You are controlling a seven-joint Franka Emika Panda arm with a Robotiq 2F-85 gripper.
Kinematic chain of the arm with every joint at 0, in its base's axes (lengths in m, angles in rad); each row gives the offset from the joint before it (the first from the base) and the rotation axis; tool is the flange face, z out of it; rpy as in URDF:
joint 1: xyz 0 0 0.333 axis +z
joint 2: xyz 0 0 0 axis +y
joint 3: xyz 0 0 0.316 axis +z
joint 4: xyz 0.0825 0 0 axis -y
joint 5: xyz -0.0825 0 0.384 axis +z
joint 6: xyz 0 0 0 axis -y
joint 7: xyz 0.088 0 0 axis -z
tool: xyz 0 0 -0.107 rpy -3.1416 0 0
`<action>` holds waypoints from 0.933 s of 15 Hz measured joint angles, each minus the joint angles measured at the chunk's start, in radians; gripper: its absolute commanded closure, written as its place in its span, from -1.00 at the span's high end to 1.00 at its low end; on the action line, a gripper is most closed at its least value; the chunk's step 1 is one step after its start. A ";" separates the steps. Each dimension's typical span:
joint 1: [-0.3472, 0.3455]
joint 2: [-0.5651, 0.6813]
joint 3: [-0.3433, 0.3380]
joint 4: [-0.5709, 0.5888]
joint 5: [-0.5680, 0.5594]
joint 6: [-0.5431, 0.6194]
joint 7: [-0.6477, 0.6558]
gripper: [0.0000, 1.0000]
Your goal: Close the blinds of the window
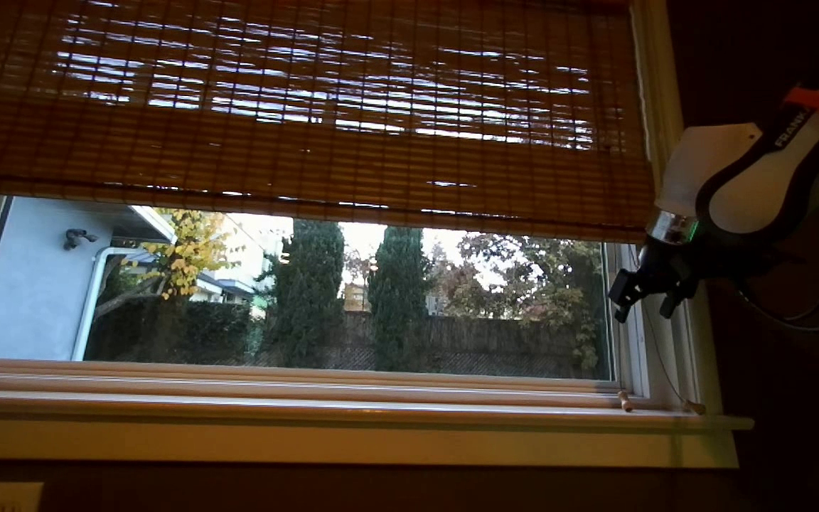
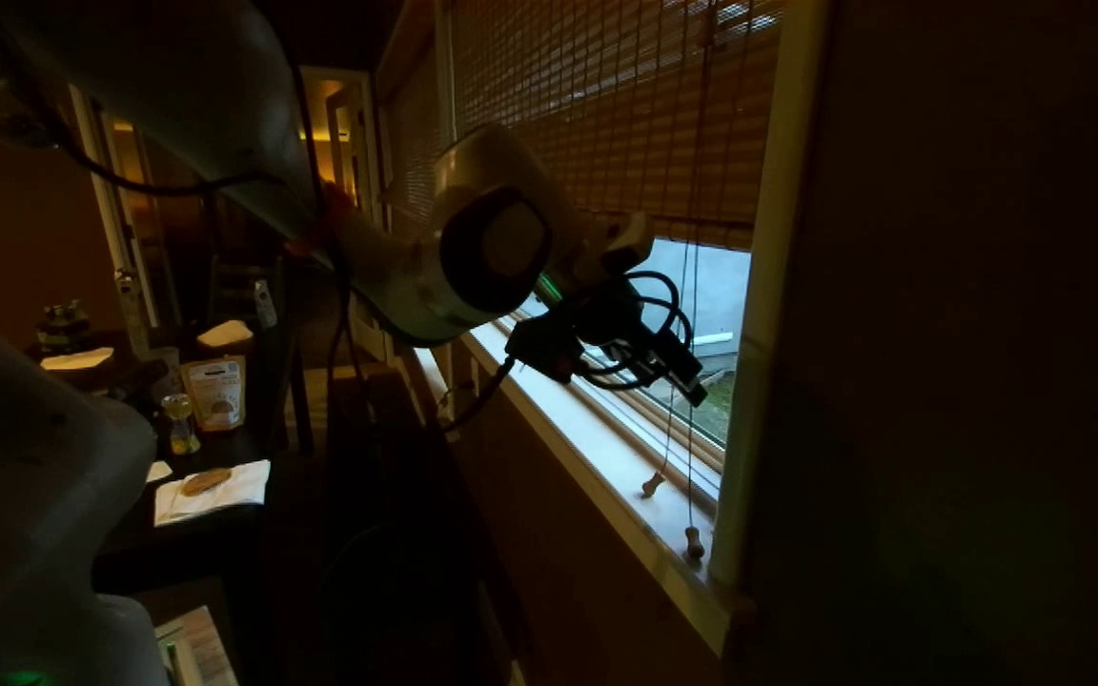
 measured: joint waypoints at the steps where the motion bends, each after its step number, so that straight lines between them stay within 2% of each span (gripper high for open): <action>1: -0.026 0.010 0.021 0.002 -0.022 0.025 0.022 0.41; 2: -0.053 0.018 0.043 0.004 -0.040 0.047 0.045 0.39; 6: -0.144 0.038 0.123 0.017 -0.078 0.107 0.108 -0.20; 11: -0.217 0.049 0.209 0.030 -0.080 0.125 0.145 -0.89; 12: -0.229 0.051 0.225 0.031 -0.080 0.126 0.152 -0.98; 14: -0.255 0.052 0.255 0.032 -0.080 0.129 0.164 -1.00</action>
